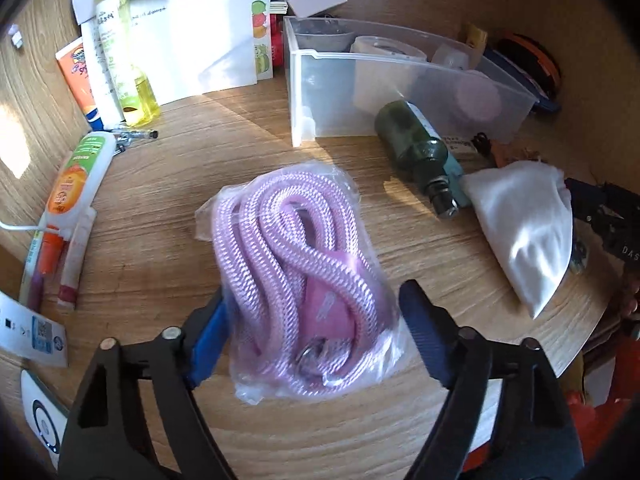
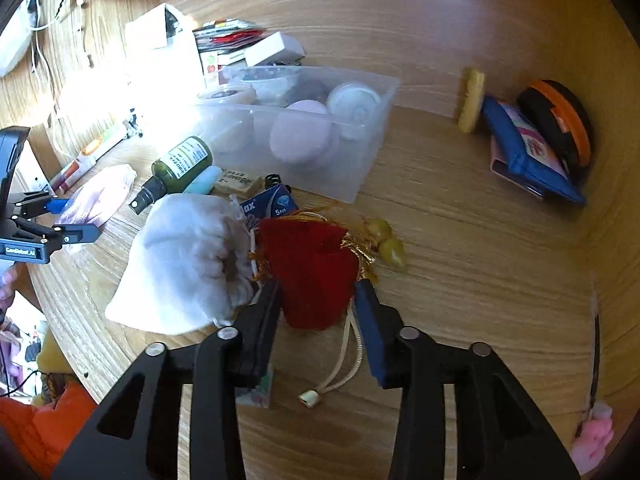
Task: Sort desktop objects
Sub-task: 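Grasp the bagged pink rope with the left tool while the right tool grasps the red pouch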
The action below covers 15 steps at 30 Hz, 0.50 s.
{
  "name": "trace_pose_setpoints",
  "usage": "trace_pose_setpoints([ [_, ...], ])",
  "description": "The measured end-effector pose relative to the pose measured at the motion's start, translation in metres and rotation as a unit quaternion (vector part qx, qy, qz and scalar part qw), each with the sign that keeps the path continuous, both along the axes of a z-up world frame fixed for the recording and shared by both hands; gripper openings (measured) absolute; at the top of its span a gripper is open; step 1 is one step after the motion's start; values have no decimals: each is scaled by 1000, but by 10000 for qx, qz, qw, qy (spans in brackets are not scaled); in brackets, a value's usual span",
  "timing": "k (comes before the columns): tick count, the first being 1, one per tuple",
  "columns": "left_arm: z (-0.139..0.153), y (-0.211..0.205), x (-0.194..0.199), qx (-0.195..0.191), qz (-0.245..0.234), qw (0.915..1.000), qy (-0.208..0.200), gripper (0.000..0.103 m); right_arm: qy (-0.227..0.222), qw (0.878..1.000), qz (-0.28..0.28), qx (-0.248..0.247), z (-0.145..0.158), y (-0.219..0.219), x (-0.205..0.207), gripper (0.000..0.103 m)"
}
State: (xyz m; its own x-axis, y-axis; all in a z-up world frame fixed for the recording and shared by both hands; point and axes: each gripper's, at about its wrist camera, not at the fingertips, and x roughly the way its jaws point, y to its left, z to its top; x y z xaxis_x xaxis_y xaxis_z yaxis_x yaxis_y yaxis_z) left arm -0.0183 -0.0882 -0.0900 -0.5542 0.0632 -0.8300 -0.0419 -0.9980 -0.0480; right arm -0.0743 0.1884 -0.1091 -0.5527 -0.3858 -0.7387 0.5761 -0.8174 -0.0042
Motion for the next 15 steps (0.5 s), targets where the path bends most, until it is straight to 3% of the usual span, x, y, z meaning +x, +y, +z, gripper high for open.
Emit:
trace_pose_setpoints([
  [2, -1, 6, -5, -83, 11, 10000, 5, 85, -25, 10000, 10, 85, 0, -5, -5, 44],
  [4, -2, 10, -10, -129, -4, 9999, 41, 85, -175, 9996, 15, 201, -4, -9, -14, 58],
  [8, -3, 14, -16, -213, 14, 9996, 199, 84, -401, 9991, 19, 143, -10, -10, -32, 58],
  [9, -3, 14, -16, -217, 24, 9995, 236, 80, -450, 9989, 13, 98, -12, -10, -35, 57],
  [11, -2, 12, -15, -218, 88, 9991, 366, 67, -442, 9990, -7, 4, -12, -9, -39, 42],
  [13, -1, 9, -15, -170, 99, 9990, 407, 62, -460, 9989, 39, -113, -10, -8, -39, 23],
  [15, -1, 9, -14, -209, 148, 9985, 477, 60, -420, 9989, 21, -192, -8, -6, -36, 20],
])
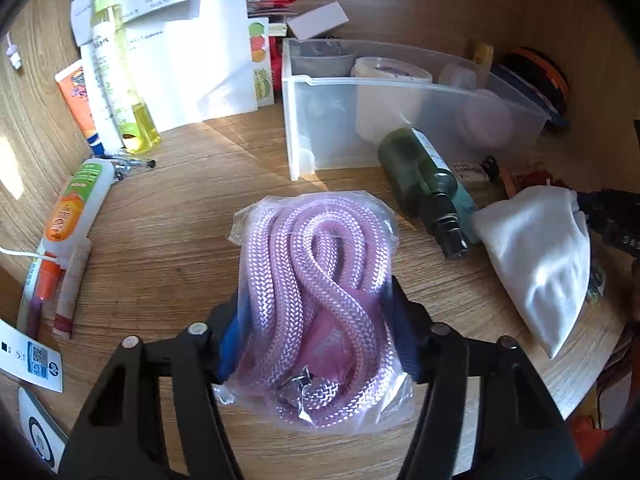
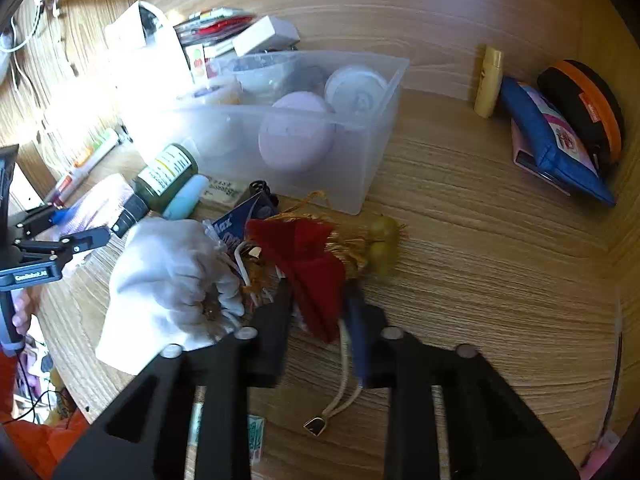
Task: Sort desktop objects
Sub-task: 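Grasp the bagged pink rope with the left tool while the right tool grasps the red pouch, then open the right tool to drop the red pouch while the left tool releases the bagged rope into the bin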
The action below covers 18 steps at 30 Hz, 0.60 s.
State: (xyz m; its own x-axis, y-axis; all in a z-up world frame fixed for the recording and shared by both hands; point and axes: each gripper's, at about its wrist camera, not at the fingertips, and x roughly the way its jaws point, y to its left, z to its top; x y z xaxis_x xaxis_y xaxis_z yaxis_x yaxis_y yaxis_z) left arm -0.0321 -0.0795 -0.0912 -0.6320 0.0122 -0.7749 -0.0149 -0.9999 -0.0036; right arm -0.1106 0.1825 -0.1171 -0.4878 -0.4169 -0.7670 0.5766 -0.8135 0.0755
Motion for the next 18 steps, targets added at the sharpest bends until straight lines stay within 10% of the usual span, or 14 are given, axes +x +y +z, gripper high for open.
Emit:
trace_pose_setpoints([
  [18, 39, -12, 24, 659, 329, 9944, 760, 58, 695, 9959, -100, -573, 57, 46, 38, 18],
])
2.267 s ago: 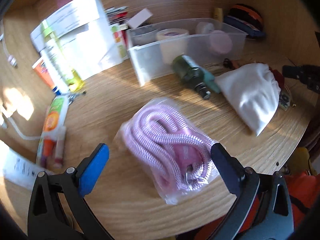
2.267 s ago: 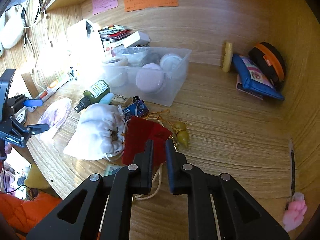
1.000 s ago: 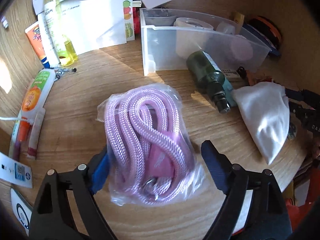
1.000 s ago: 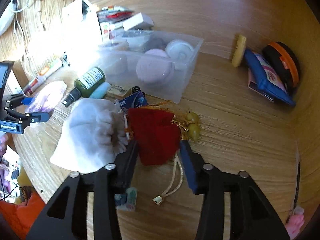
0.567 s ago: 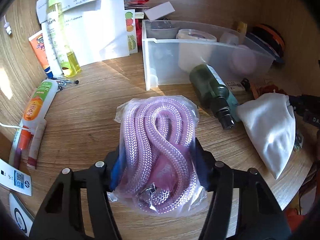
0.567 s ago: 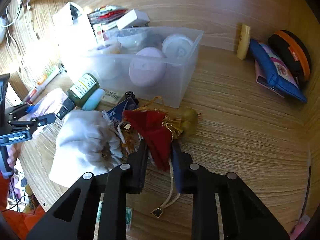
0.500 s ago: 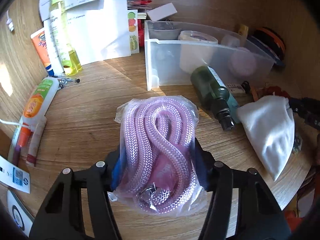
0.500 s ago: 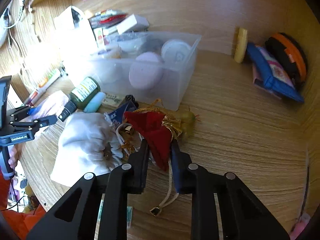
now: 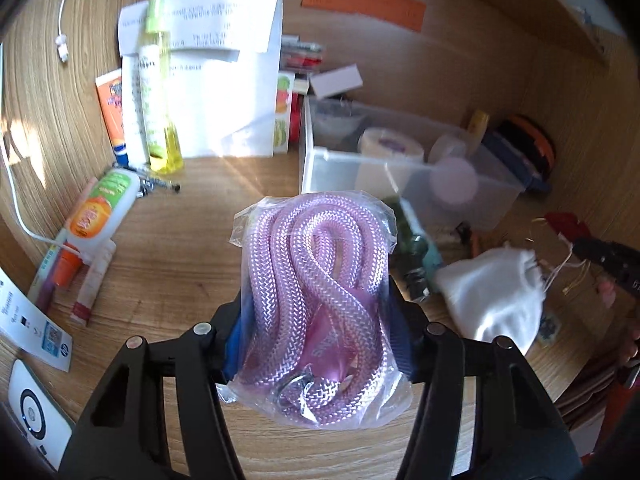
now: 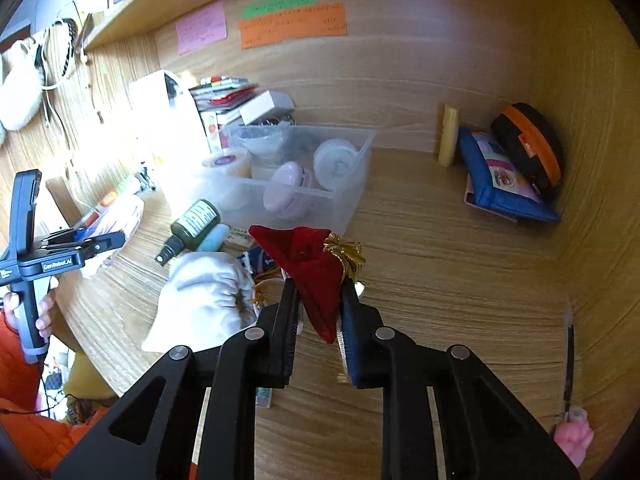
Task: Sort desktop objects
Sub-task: 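Open the right tool to drop the red pouch while the left tool releases the bagged rope into the bin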
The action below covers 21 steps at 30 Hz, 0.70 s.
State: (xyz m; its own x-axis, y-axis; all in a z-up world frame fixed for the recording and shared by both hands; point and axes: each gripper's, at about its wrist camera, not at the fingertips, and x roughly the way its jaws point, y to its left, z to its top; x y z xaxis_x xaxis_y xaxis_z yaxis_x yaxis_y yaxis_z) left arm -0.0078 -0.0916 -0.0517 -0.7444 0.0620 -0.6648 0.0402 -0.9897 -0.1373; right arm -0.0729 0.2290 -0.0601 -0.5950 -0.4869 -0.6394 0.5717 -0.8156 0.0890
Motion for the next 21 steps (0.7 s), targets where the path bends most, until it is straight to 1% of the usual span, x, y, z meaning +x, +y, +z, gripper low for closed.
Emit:
trace_pose_setpoints([
  [8, 21, 1, 1, 58, -32, 9995, 319, 58, 87, 9994, 25, -348, 13, 10, 8, 18],
  [14, 30, 6, -7, 130, -126, 9987, 482, 58, 223, 9984, 24, -517, 24, 3, 1, 18],
  [17, 33, 8, -13, 155, -161, 9984, 514, 58, 272, 9983, 74, -506, 27, -4, -6, 18],
  [21, 37, 10, -25, 174, -199, 9981, 551, 58, 215, 9986, 96, -471, 24, -14, -21, 18],
])
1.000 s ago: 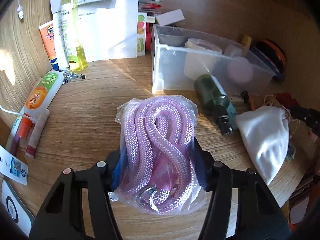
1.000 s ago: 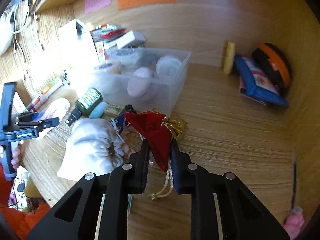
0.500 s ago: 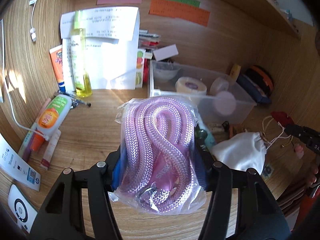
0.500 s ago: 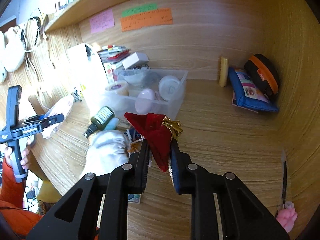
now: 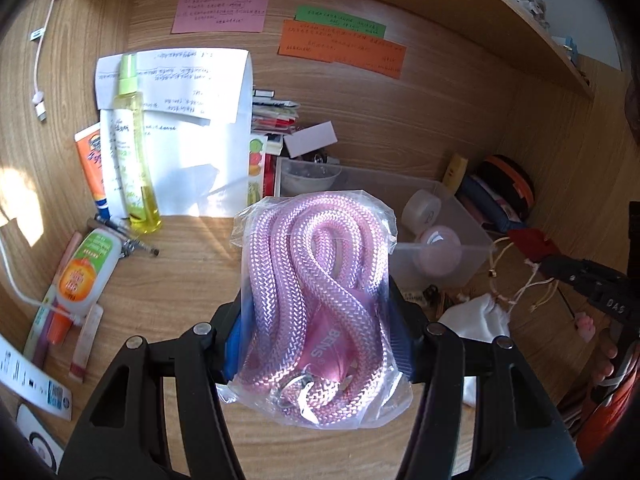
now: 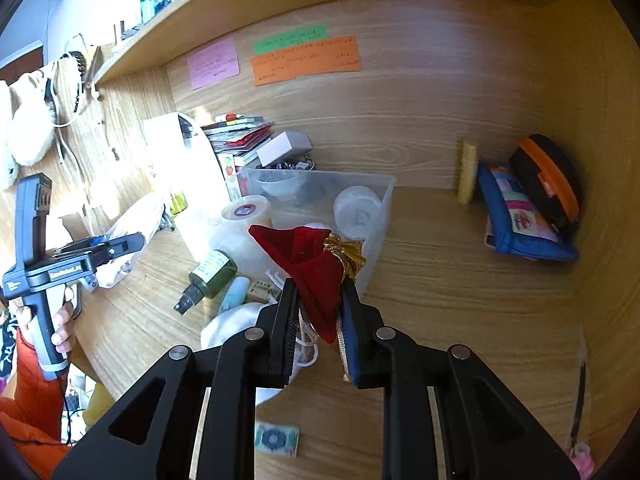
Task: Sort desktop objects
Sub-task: 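Open the right tool to drop the red pouch while the left tool releases the bagged rope into the bin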
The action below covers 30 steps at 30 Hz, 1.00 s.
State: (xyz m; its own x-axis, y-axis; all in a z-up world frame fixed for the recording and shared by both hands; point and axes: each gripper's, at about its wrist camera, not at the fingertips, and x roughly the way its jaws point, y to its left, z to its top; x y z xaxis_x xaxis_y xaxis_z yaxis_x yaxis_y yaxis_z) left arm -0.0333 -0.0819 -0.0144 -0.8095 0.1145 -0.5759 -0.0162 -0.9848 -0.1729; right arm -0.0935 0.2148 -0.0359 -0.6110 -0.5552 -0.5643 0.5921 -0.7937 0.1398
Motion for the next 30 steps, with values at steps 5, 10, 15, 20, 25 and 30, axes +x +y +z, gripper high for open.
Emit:
trace_pose_setpoints([
  [5, 7, 4, -18, -20, -50, 10000, 42, 58, -67, 9999, 82, 12, -4, -13, -17, 18],
  [10, 12, 6, -42, -47, -91, 9999, 15, 58, -108, 9997, 194, 55, -4, -27, -32, 18],
  [15, 12, 5, -68, -10, -120, 9999, -95, 58, -138, 9995, 210, 170, -8, -38, -45, 19],
  [20, 7, 6, -92, -53, -161, 9995, -252, 58, -216, 9992, 130, 299, -14, -45, -59, 21],
  [25, -2, 9, -110, -84, -203, 9989, -404, 58, -186, 9990, 80, 399, -21, -48, -65, 35],
  [30, -7, 13, -119, -143, -211, 9987, -443, 58, 82, 9980, 168, 603, -26, -59, -57, 52],
])
